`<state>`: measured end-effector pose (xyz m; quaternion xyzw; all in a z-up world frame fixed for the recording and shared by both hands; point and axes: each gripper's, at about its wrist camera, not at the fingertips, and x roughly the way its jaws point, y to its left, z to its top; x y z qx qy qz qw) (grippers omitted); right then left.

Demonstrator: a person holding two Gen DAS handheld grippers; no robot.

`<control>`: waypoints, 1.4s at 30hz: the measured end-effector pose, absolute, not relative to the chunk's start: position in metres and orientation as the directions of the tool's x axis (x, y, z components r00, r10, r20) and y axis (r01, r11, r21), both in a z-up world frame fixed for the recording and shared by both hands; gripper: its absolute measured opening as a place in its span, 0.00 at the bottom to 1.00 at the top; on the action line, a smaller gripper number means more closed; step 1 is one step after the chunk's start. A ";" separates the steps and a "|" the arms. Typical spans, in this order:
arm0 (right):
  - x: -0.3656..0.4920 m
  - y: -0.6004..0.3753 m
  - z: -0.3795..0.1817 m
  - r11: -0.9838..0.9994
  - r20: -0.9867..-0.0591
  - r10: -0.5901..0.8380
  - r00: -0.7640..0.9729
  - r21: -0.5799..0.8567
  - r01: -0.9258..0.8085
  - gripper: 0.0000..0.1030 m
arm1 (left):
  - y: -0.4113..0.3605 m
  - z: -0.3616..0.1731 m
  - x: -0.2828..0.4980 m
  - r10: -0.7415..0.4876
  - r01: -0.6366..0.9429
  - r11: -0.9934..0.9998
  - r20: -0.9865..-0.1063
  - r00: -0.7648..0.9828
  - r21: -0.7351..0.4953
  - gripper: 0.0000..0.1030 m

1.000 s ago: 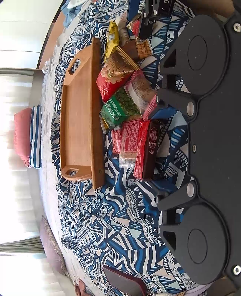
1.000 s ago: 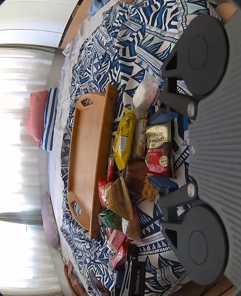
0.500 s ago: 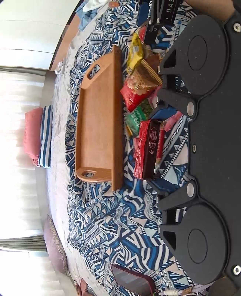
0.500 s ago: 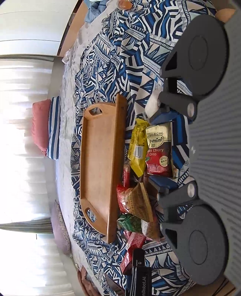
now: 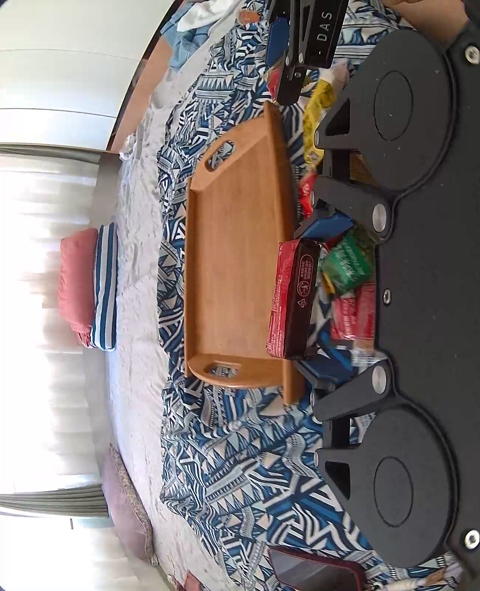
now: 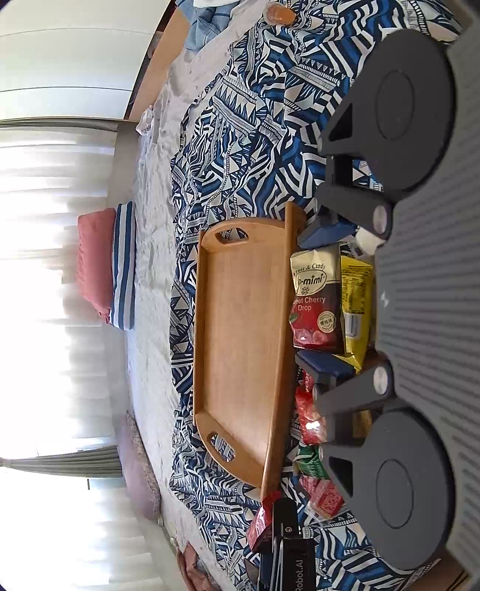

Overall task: Organize snacks
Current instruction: 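Carry both packets onto the wooden tray and open both tools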

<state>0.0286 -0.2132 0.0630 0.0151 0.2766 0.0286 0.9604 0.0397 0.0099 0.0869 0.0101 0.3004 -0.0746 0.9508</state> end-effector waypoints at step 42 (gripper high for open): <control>0.211 -0.219 0.021 0.991 -0.780 0.112 0.616 0.135 -0.009 0.62 | -0.006 0.030 0.219 -0.101 0.038 0.994 -0.779 0.618 -0.099 0.61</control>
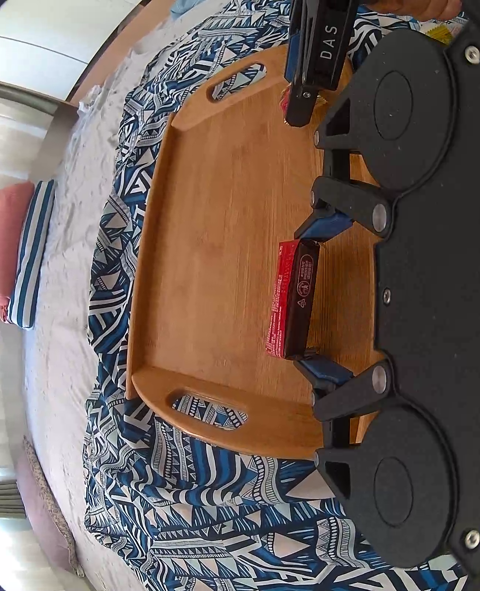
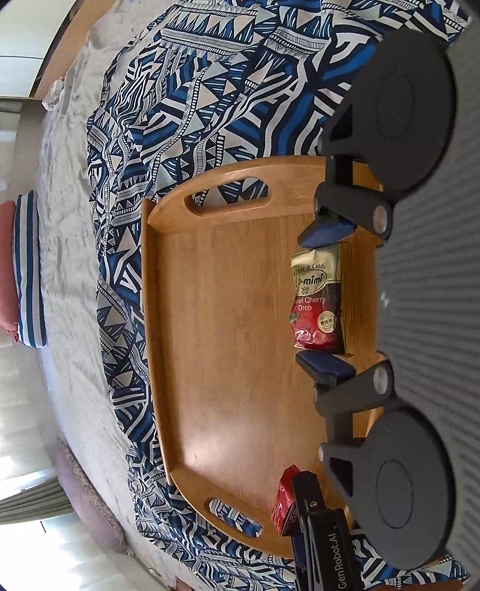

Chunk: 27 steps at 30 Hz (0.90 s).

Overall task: Organize snacks
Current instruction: 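Carry both packets onto the wooden tray and open both tools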

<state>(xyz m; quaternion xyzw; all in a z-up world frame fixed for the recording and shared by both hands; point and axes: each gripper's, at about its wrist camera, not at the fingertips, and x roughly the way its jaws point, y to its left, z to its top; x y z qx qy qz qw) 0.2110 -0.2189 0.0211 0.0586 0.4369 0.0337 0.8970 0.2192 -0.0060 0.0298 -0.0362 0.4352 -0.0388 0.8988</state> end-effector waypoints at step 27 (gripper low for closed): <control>0.209 -0.225 0.016 0.981 -0.756 0.163 0.634 0.190 -0.026 0.80 | -0.016 0.028 0.210 -0.057 0.053 0.998 -0.759 0.649 -0.029 0.87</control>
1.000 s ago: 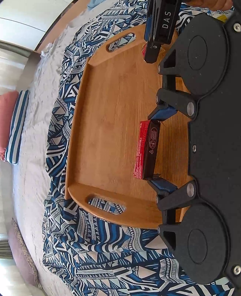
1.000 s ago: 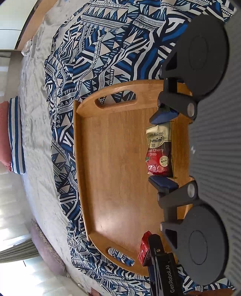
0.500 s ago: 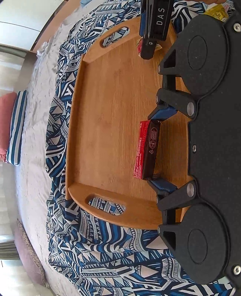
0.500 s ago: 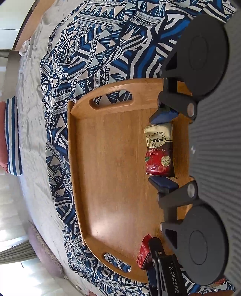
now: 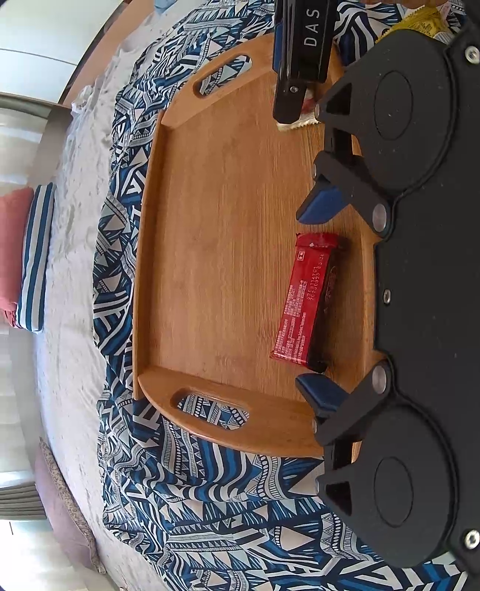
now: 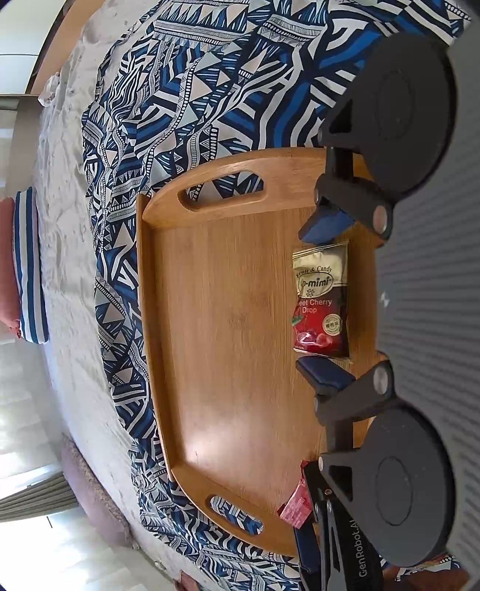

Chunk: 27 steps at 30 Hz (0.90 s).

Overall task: Organize snacks
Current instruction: 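Carry both packets onto the wooden tray and open both tools, then move both tools back over the snack pile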

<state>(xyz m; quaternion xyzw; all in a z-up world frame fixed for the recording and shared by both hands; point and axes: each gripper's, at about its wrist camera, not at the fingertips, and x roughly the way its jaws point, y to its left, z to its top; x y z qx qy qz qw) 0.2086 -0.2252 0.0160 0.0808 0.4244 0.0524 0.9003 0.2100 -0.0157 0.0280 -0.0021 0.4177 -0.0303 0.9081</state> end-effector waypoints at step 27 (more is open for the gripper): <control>0.124 -0.245 0.058 0.981 -0.664 0.183 0.725 0.168 -0.094 0.93 | -0.009 0.084 0.114 -0.145 0.140 0.988 -0.661 0.736 -0.060 1.00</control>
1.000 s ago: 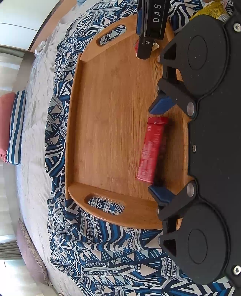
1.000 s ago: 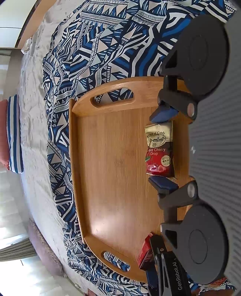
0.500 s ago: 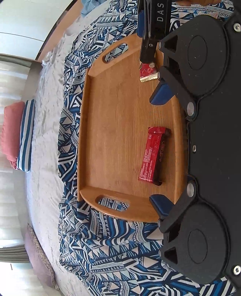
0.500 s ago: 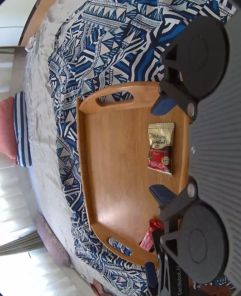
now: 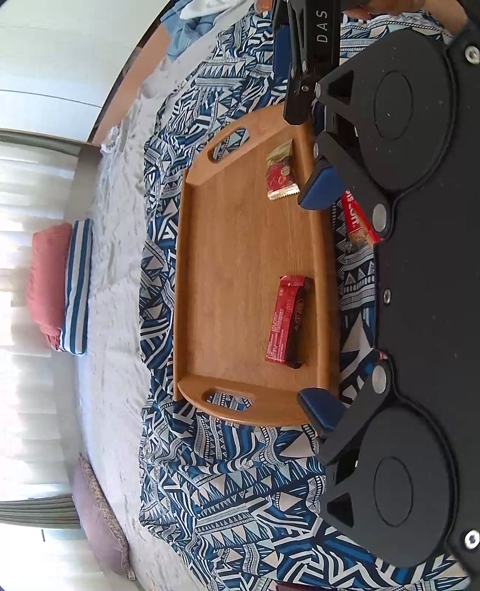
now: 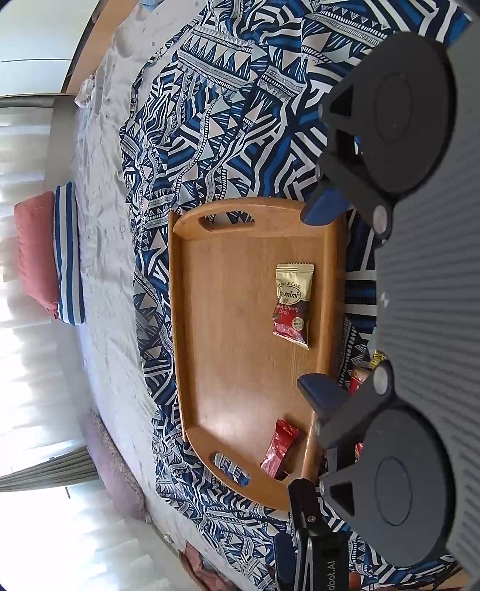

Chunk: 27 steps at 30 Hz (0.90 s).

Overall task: Organize snacks
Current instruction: 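Move both tools back over the snack pile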

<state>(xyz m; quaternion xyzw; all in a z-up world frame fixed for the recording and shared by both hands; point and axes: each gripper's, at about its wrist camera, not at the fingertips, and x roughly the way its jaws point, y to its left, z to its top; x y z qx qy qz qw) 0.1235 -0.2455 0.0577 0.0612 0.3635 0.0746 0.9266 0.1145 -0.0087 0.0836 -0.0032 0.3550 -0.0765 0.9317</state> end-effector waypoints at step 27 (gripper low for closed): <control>0.043 -0.253 0.037 0.988 -0.605 0.144 0.783 0.037 -0.153 1.00 | 0.000 0.056 0.025 -0.208 0.204 0.976 -0.601 0.772 -0.077 1.00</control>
